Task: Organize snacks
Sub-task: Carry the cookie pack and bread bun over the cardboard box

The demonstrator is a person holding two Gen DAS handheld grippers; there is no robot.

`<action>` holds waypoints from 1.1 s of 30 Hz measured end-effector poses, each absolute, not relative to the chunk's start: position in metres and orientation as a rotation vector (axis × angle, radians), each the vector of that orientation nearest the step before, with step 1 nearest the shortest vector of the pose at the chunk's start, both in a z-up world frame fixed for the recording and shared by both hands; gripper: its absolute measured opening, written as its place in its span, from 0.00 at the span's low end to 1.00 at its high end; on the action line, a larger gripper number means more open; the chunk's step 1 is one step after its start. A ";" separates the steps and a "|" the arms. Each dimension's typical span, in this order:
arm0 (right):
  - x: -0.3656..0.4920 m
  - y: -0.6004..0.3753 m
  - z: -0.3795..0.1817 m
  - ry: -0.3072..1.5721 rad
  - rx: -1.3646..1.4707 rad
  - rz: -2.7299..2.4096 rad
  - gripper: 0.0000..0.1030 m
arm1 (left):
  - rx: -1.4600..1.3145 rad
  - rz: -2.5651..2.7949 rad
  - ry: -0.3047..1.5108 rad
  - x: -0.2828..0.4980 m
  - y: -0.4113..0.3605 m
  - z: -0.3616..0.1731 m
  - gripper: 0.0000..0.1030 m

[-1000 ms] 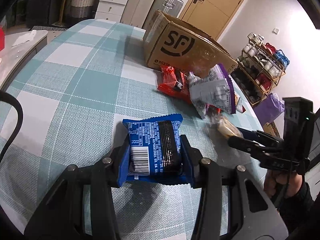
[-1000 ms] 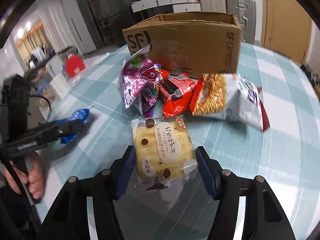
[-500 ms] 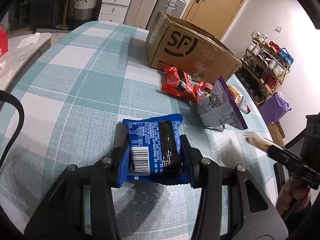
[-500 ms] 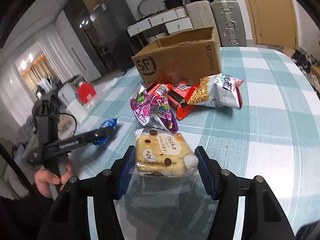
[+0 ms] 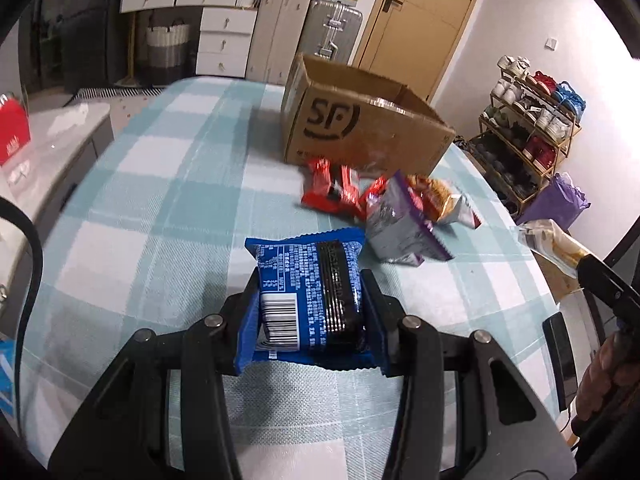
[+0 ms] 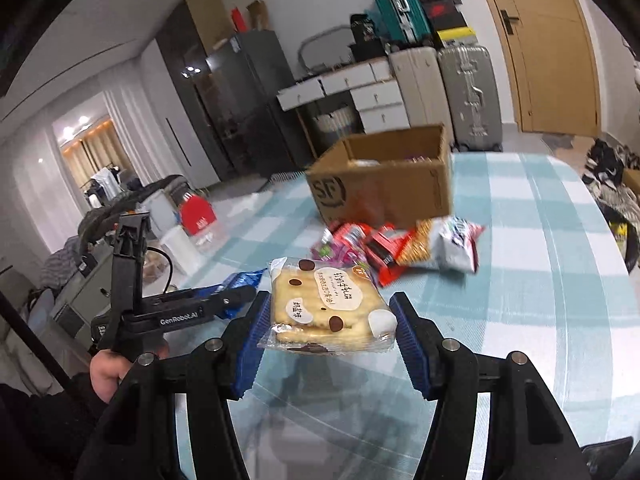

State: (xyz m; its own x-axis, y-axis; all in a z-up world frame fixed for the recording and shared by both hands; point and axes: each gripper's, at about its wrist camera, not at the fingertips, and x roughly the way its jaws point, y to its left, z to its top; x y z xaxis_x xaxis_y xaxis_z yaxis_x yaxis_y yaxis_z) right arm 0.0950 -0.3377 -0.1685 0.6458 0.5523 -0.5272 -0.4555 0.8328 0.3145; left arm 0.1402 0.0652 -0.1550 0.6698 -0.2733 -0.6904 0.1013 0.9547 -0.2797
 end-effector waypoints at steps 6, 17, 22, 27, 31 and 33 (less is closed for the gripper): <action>0.089 -0.333 -0.143 0.585 0.168 0.618 0.59 | -0.178 -0.207 0.774 0.134 0.063 -0.121 0.41; 0.081 -0.325 -0.093 0.483 0.144 0.649 0.58 | -0.050 -0.249 0.678 0.128 0.046 -0.054 0.41; 0.081 -0.319 -0.062 0.434 0.115 0.663 0.59 | -0.011 -0.280 0.648 0.131 0.039 -0.021 0.41; 0.092 -0.317 -0.039 0.396 0.134 0.665 0.58 | -0.026 -0.325 0.642 0.140 0.038 0.010 0.41; 0.100 -0.315 -0.028 0.383 0.131 0.664 0.58 | -0.042 -0.346 0.642 0.151 0.040 0.032 0.41; 0.105 -0.312 -0.016 0.366 0.125 0.668 0.59 | -0.055 -0.359 0.644 0.159 0.043 0.045 0.41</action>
